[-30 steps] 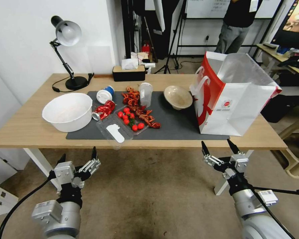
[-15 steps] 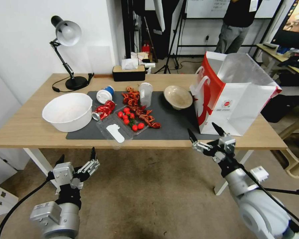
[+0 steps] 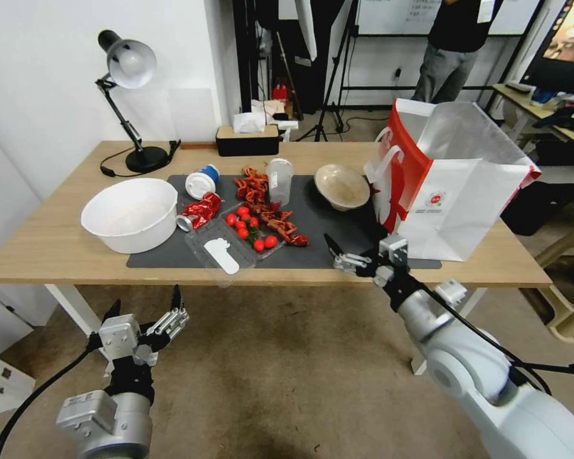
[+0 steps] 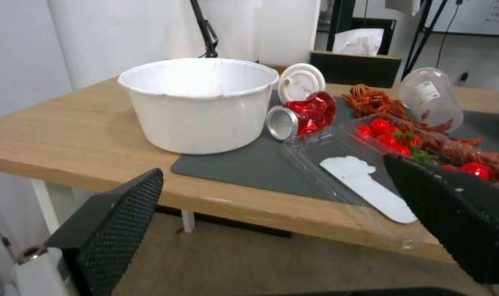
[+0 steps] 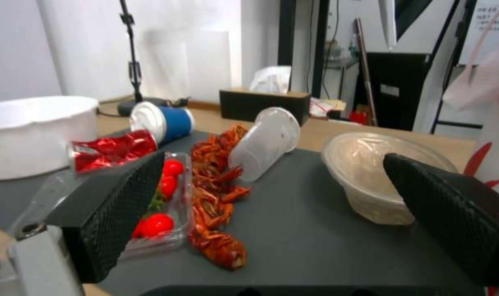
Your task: Pick up the trash from the table and place it into the takeout bag.
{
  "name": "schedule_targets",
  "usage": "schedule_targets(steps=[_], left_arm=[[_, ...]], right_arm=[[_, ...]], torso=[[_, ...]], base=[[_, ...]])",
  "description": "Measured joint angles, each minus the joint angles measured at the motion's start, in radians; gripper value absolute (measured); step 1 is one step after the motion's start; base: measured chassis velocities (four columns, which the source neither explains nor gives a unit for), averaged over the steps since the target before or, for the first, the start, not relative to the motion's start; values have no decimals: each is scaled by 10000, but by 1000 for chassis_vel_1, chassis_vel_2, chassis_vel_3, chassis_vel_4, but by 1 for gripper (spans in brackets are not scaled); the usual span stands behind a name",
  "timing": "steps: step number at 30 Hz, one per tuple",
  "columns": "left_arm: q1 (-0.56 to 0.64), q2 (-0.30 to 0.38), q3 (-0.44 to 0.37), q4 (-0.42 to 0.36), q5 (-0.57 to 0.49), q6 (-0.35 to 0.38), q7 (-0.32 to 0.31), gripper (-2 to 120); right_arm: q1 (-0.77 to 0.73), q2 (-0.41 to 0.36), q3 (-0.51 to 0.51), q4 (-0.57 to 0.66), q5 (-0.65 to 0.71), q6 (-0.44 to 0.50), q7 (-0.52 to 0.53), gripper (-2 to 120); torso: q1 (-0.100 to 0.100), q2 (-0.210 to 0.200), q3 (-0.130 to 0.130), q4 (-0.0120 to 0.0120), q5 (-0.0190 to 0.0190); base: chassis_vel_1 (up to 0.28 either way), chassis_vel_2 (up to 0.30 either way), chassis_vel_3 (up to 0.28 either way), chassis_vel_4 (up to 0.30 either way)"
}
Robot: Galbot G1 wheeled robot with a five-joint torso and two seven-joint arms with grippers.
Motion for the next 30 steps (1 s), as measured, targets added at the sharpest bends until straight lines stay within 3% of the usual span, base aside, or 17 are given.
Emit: schedule_targets(steps=[10,19,25,30], left_arm=[[-15,-11,-47,35,34,9,18,100],[-52,-25,-68,85,38,45,36,100],[-54,-28,-78,106,40,45,36,100],[-20,-92,-73,116,93,43,38,100]], right_arm=[[1610,157,-1180,-440,206,-813,820,100],[3932,749,-2798,-947,439,-2481,3003,100],[4612,1128,-3260,-1074,1249,-3105,3971,100],[5676,1784,-3907,-1921,1526,-3698,4948,100]], torso=[[-2,0,0,-1,1],[-2,0,0,0,0],[-1,0,-1,-2,0],[-1,-1,-1,-3,0]], base=[[0,0,0,0],[0,0,0,0],[0,0,0,0],[0,0,0,0]])
